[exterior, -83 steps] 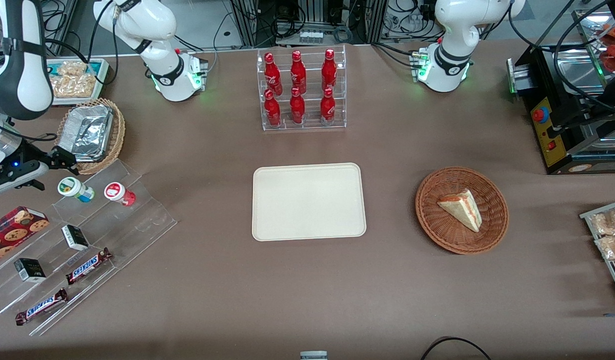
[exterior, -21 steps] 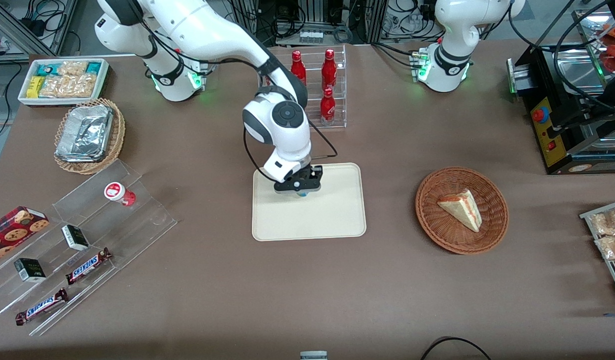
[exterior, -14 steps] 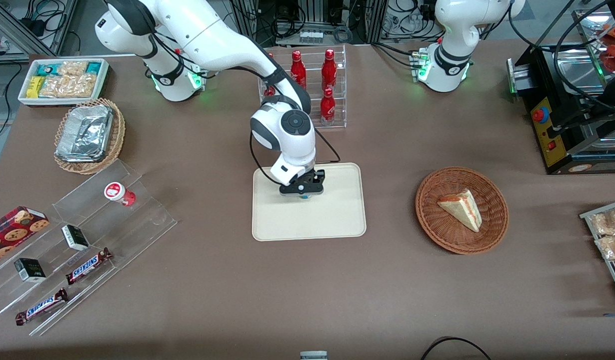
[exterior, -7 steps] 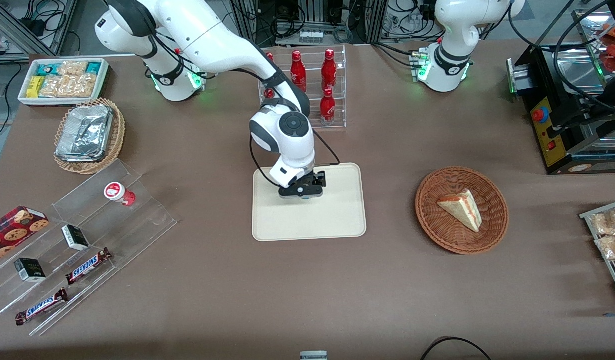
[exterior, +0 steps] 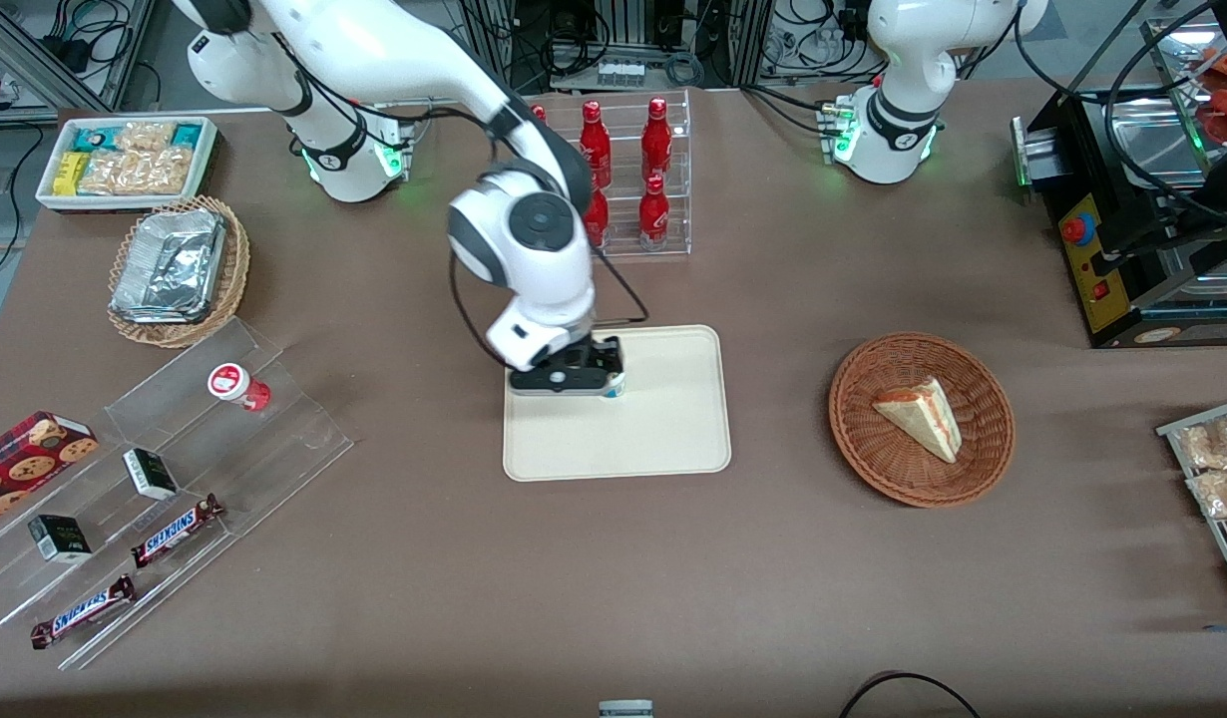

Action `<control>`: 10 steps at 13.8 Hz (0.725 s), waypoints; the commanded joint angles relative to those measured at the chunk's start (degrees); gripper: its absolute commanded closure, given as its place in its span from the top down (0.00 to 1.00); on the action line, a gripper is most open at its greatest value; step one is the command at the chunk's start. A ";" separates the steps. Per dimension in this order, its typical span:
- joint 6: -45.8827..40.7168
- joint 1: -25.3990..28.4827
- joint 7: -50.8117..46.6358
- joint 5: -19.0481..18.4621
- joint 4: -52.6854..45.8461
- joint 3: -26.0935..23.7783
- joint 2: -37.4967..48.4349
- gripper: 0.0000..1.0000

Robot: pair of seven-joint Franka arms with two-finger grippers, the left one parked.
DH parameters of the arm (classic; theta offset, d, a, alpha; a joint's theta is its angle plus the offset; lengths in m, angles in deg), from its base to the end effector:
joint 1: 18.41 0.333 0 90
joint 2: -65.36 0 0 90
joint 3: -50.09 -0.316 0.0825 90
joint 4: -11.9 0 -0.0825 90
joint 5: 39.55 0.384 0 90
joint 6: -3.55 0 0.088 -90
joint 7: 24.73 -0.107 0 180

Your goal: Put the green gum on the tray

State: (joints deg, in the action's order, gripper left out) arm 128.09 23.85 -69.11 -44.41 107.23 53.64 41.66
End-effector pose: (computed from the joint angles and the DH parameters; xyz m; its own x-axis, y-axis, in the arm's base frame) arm 0.5268 0.4240 0.3776 0.9896 -0.0470 0.1361 -0.0481 -0.9988 0.0051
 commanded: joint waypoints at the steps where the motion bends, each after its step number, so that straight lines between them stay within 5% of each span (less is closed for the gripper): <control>1: -3.33 -4.54 4.11 -0.68 4.15 -0.39 7.86 0.99; 5: -12.01 -11.48 15.43 3.79 4.77 -0.30 14.81 0.99; 10: -21.25 -20.44 27.13 4.07 4.42 -0.12 20.97 0.99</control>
State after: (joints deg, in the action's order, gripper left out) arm 109.40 6.12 -45.73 -41.58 109.89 53.88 59.45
